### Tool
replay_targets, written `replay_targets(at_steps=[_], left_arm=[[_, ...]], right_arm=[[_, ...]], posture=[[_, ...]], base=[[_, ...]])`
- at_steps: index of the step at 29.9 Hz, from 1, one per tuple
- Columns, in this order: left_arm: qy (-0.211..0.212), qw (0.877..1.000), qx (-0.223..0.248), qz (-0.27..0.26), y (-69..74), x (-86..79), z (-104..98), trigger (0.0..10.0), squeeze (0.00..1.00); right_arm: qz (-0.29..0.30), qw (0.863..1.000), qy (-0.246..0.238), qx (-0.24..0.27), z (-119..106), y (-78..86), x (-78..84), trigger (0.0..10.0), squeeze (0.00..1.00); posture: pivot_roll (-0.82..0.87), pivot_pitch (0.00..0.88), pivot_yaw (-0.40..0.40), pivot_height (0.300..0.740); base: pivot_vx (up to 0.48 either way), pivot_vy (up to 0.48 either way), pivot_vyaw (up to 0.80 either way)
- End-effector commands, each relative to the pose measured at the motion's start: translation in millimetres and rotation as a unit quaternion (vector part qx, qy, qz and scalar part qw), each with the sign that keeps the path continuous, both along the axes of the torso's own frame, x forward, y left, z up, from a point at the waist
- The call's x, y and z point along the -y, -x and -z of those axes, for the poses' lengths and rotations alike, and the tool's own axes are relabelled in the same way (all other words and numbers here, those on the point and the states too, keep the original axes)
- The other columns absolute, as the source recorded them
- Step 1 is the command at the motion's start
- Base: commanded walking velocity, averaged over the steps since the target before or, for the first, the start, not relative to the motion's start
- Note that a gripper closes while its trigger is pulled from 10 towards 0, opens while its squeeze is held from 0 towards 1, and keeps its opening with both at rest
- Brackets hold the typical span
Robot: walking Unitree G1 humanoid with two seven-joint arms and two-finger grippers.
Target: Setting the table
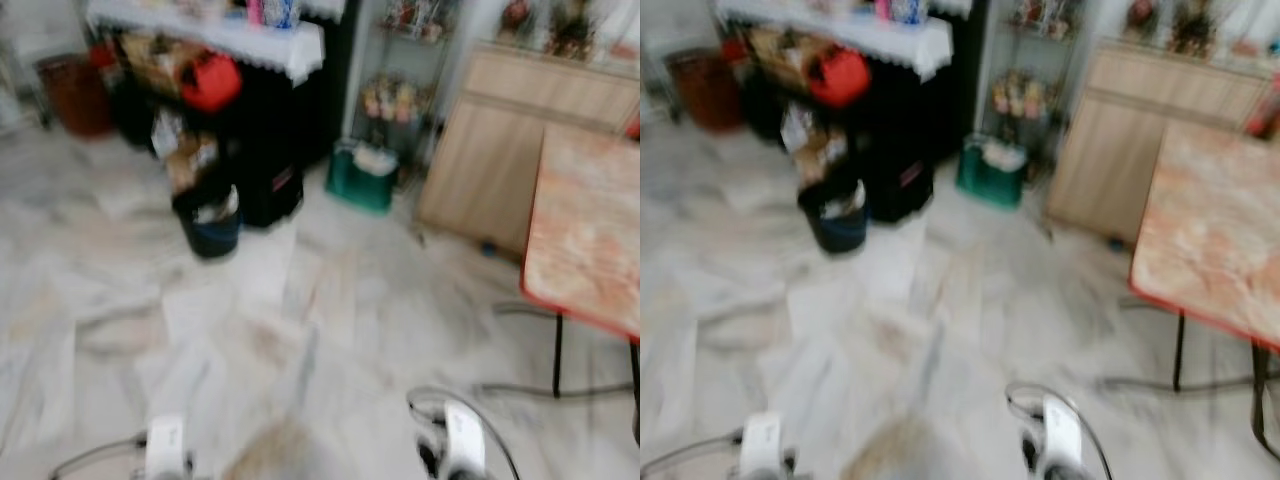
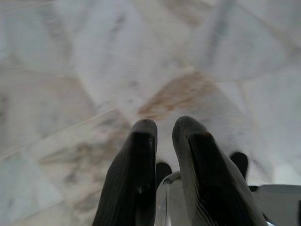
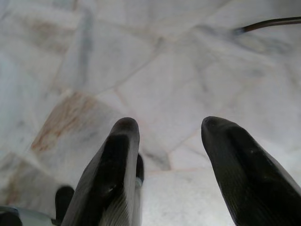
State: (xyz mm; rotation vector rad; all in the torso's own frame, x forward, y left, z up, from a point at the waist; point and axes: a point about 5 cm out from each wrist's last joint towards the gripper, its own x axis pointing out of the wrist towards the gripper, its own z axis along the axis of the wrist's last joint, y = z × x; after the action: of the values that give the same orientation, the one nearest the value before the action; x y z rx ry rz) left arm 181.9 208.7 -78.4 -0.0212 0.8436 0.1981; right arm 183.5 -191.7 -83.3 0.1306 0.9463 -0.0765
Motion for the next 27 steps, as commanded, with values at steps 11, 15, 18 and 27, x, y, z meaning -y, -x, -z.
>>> replay_targets(at_steps=[11,15,18,27], left_arm=[[0.000,1.000,-0.007,0.000,1.0,2.5,1.3,10.0,0.00],[0.000,1.000,-0.010,0.007,1.6,3.7,1.9,10.0,0.00],[-0.001,1.000,-0.012,0.009,2.0,3.8,2.2,10.0,0.00],[-0.001,1.000,-0.015,0.011,2.5,4.5,2.7,10.0,0.00]], right_arm=[[0.000,1.000,-0.006,0.012,-1.8,-2.6,0.4,10.0,0.00],[-0.001,1.000,-0.008,0.012,-1.6,-2.4,0.0,10.0,0.00],[-0.002,1.000,-0.008,0.011,-1.5,-2.2,-0.4,10.0,0.00],[0.000,1.000,-0.011,0.011,-1.2,-1.9,-1.6,10.0,0.00]], posture=[[0.13,0.000,-0.089,0.740],[0.13,0.000,-0.086,0.740],[0.13,0.000,-0.086,0.740],[0.13,0.000,-0.081,0.740]], base=[[0.000,-0.366,0.00],[0.000,-0.356,0.00],[0.000,-0.410,0.00],[0.000,-0.429,0.00]])
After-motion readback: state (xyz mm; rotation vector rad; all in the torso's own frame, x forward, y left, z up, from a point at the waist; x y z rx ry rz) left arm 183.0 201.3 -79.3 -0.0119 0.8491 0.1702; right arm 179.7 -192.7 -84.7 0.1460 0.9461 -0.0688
